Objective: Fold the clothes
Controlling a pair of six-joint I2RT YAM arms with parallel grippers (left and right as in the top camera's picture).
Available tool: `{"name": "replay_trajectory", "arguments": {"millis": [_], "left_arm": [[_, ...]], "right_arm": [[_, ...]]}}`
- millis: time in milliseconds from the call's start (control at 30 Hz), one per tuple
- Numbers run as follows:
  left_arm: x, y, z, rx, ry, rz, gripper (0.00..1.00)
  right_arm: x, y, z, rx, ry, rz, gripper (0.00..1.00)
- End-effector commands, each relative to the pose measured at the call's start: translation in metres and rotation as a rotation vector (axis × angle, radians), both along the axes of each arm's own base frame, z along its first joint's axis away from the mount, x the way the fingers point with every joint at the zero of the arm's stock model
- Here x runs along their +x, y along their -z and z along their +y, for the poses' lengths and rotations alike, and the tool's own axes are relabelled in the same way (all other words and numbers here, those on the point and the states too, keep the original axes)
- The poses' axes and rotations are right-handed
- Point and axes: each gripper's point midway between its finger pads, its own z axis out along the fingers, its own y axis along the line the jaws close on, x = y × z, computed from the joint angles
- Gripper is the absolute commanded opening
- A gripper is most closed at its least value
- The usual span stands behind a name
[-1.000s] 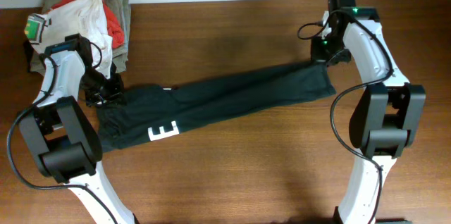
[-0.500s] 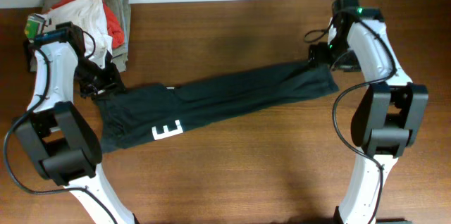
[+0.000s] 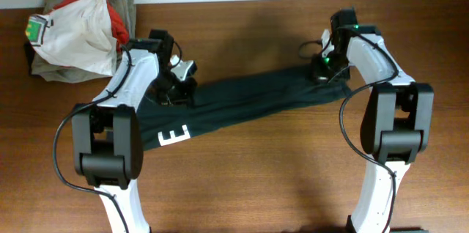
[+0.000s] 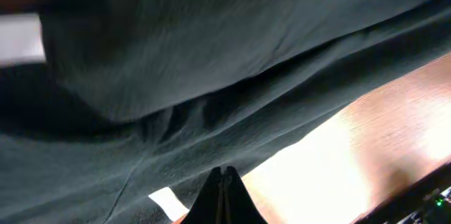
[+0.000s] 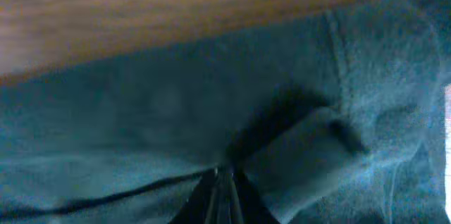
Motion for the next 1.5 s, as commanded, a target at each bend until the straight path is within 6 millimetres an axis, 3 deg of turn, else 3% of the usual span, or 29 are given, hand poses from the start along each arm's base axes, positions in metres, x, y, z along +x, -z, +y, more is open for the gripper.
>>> {"name": "replay_trajectory", "arguments": {"millis": [0,100,200,300,333,400,467,500,533,567,600,633,667,700,733,833,933,1067,1133,1200,1267,1300,1333,1400,1433,1467], "left_arm": [[-0.016,0.034,0.025,0.103,-0.056,0.05,0.02],[-0.021,0.058,0.049,0.144,-0.13,0.055,0.02],[-0.029,0.065,0.075,0.154,-0.195,0.095,0.02],[-0.015,0.067,0.104,0.172,-0.25,0.043,0.02],[-0.004,0.068,0.11,0.168,-0.251,-0.008,0.02],[-0.001,0.063,0.109,0.163,-0.251,-0.008,0.01],[0.006,0.042,0.091,0.08,-0.225,-0.004,0.01],[0.011,0.025,0.08,0.049,-0.192,-0.008,0.01],[0.013,0.011,0.073,0.049,-0.173,-0.003,0.01],[0.014,0.004,0.069,0.049,-0.162,-0.003,0.03],[0.017,-0.003,0.063,0.049,-0.146,-0.012,0.2],[0.018,-0.004,0.056,0.048,-0.131,-0.018,0.43],[0.019,-0.004,0.053,0.048,-0.122,-0.024,0.74],[0.019,-0.004,0.052,0.048,-0.12,-0.028,0.97],[0.022,-0.004,0.052,0.047,-0.12,-0.037,0.99],[0.025,-0.003,0.052,0.046,-0.12,-0.053,0.99],[0.026,-0.003,0.052,0.046,-0.12,-0.054,0.99],[0.026,-0.003,0.052,0.046,-0.12,-0.055,0.99],[0.026,-0.003,0.052,0.046,-0.12,-0.055,0.99],[0.026,-0.003,0.052,0.046,-0.12,-0.055,0.99],[0.026,-0.003,0.052,0.046,-0.12,-0.054,0.99],[0.025,-0.004,0.052,0.046,-0.12,-0.051,0.99],[0.025,-0.004,0.052,0.046,-0.12,-0.05,0.99],[0.025,-0.004,0.052,0.046,-0.12,-0.051,0.99],[0.025,-0.003,0.052,0.046,-0.12,-0.05,0.99],[0.025,-0.004,0.052,0.046,-0.12,-0.051,0.99]], "right_arm": [[-0.014,0.02,-0.029,-0.174,0.017,0.029,0.08],[-0.024,0.026,-0.035,-0.191,0.025,0.064,0.04],[-0.038,0.026,-0.052,-0.188,0.115,0.122,0.04],[-0.061,0.022,-0.07,-0.177,0.245,0.211,0.04],[-0.067,0.014,-0.069,-0.177,0.245,0.23,0.04],[-0.069,-0.011,-0.069,-0.177,0.249,0.197,0.04],[-0.063,-0.046,-0.076,-0.175,0.274,0.107,0.04],[-0.061,-0.068,-0.083,-0.176,0.29,0.049,0.12],[-0.062,-0.078,-0.089,-0.176,0.307,0.028,0.41],[-0.063,-0.082,-0.094,-0.171,0.323,0.022,0.58],[-0.063,-0.081,-0.101,-0.137,0.334,0.017,0.72],[-0.06,-0.076,-0.095,-0.024,0.251,0.009,0.8],[-0.061,-0.071,-0.086,0.074,0.199,0.012,0.86],[-0.062,-0.066,-0.074,0.179,0.149,0.011,0.92],[-0.063,-0.06,-0.067,0.245,0.121,0.012,0.98],[-0.068,-0.035,-0.044,0.373,0.062,0.025,0.99],[-0.076,-0.009,-0.039,0.407,0.071,0.066,0.99],[-0.082,0.003,-0.035,0.397,0.065,0.111,0.99],[-0.085,0.012,-0.02,0.415,0.036,0.145,0.99],[-0.087,0.014,0.005,0.422,-0.022,0.17,0.83],[-0.086,0.017,0.02,0.387,-0.068,0.173,0.43],[-0.086,0.02,0.014,0.352,-0.04,0.183,0.15],[-0.086,0.02,0.002,0.315,0.008,0.2,0.04],[-0.084,0.011,-0.02,0.277,0.048,0.21,0.04],[-0.083,-0.005,-0.048,0.218,0.092,0.226,0.04],[-0.082,-0.015,-0.061,0.192,0.111,0.233,0.04]]}}
